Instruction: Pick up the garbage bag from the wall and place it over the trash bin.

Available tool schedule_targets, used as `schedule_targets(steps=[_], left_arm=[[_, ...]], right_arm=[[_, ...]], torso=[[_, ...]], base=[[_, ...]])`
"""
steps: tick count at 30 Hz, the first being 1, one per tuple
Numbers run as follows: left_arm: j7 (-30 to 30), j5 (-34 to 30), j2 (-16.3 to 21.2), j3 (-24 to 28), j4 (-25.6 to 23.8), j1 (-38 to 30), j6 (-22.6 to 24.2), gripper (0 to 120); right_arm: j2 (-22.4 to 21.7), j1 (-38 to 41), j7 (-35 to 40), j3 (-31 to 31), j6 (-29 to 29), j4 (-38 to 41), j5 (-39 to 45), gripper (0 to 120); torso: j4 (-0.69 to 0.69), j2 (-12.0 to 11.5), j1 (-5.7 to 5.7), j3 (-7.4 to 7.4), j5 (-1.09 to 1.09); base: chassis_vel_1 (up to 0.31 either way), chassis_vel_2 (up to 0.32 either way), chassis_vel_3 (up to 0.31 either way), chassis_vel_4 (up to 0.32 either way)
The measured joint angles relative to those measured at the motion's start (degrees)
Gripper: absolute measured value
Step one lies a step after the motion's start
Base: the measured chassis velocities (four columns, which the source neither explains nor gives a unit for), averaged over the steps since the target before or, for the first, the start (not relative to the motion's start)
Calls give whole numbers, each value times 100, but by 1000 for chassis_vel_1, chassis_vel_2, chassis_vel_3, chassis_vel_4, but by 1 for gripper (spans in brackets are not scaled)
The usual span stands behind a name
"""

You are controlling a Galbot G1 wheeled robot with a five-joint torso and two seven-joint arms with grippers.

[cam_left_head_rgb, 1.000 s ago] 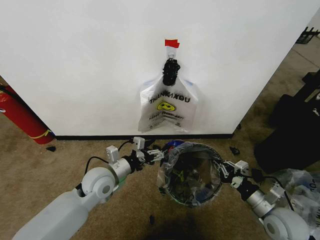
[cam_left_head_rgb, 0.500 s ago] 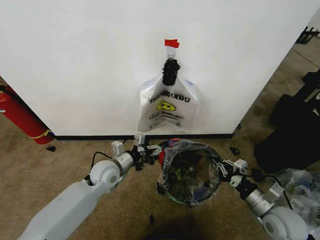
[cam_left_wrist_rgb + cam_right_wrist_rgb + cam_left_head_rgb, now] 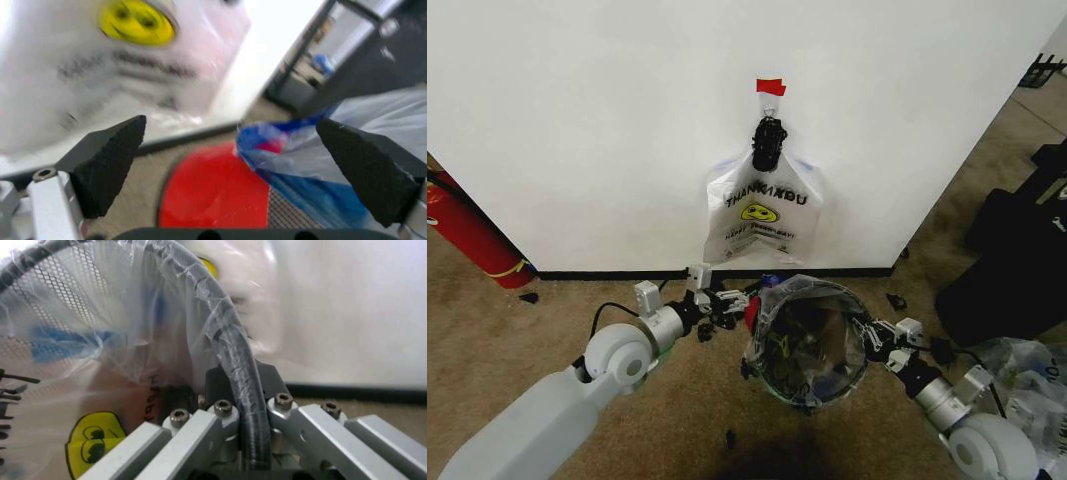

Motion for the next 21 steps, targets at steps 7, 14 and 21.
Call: schedule_targets(steps=[7,14,21], left_arm=[[-616,1446,-338,-550,-630,870,-948,100],[-900,2417,-993,-1217,-981,2000,-1434,100],[-716,2417,-1582,-2211,-1035,2836,-1594,100]], right_arm=[[134,-16,1639,0,-1344,601,1198,0],[316,-89,2470,33,-1985,1000,1668,0],[643,-104,2935,18,-2221,1257,1820,0]], torso=[[2,0,0,-1,0],[1,0,0,-1,0],[0,0,0,-1,0]], base=[[0,0,0,0],[0,0,0,0],[0,0,0,0]])
